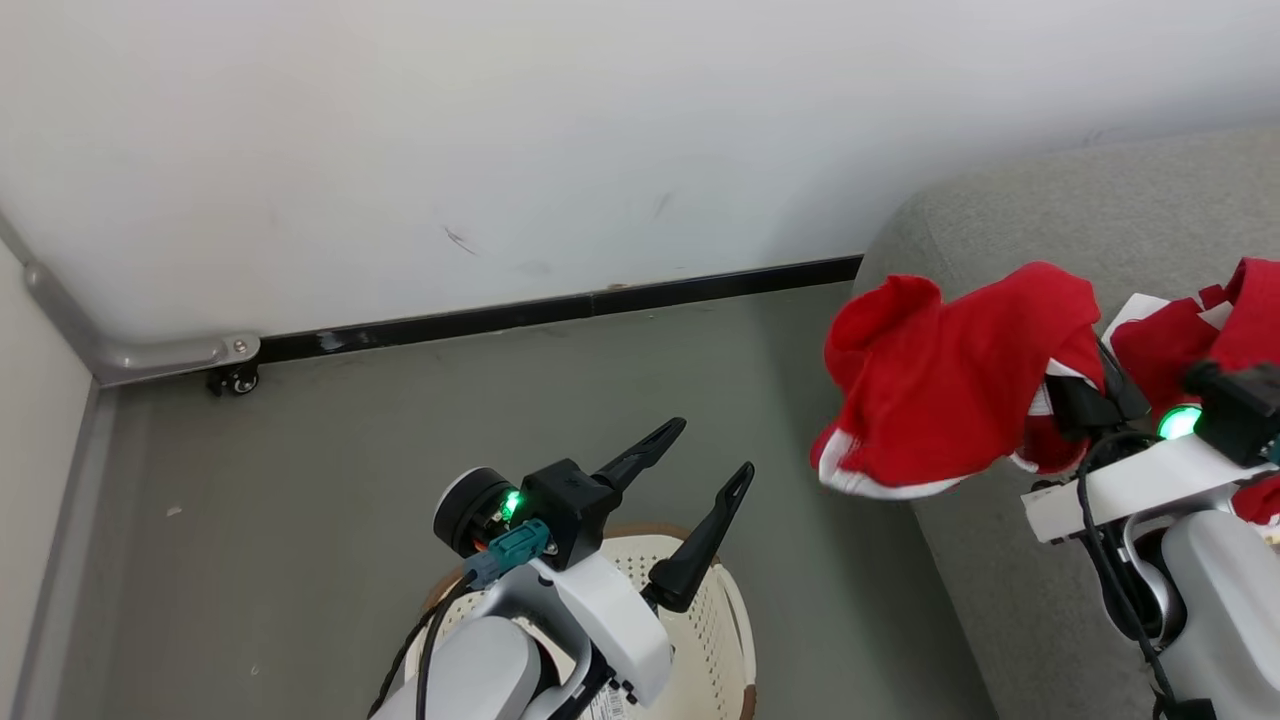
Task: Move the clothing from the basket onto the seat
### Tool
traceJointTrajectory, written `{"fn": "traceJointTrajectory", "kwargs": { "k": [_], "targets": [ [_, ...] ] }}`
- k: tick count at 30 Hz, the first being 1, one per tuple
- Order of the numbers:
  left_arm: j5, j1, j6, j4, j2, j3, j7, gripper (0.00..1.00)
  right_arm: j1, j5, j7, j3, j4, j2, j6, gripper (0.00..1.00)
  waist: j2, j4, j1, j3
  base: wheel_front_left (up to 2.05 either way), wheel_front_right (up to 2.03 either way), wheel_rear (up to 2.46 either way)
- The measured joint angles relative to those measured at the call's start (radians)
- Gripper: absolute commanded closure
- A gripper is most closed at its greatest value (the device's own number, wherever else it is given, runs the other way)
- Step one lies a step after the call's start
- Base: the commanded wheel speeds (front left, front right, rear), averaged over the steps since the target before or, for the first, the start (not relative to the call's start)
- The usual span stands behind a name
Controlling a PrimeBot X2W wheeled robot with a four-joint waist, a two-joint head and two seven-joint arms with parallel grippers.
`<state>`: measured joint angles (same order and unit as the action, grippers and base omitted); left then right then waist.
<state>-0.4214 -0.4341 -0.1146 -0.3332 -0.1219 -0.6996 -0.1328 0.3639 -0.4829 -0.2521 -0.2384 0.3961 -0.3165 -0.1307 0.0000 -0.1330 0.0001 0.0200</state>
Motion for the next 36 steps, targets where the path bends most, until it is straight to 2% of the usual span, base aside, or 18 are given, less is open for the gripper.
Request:
{"fn": "traceJointTrajectory", "kwargs": {
  "k": [23,36],
  "targets": [
    [-0.007,0.026,-0.001,0.014,0.002,-0.037,-0.010,0.00,-0.114,0.054,0.000,0.120,-0.094,-0.001,0.000,1.00,0.0000,-0.150,-0.0001,-0.016,0.00,0.00,0.00],
    [-0.007,0.044,-0.001,0.030,-0.011,-0.035,-0.012,0.00,-0.146,0.060,0.000,0.150,-0.131,0.005,0.000,1.00,0.0000,-0.230,-0.0001,-0.003,0.00,0.00,0.00]
  ]
}}
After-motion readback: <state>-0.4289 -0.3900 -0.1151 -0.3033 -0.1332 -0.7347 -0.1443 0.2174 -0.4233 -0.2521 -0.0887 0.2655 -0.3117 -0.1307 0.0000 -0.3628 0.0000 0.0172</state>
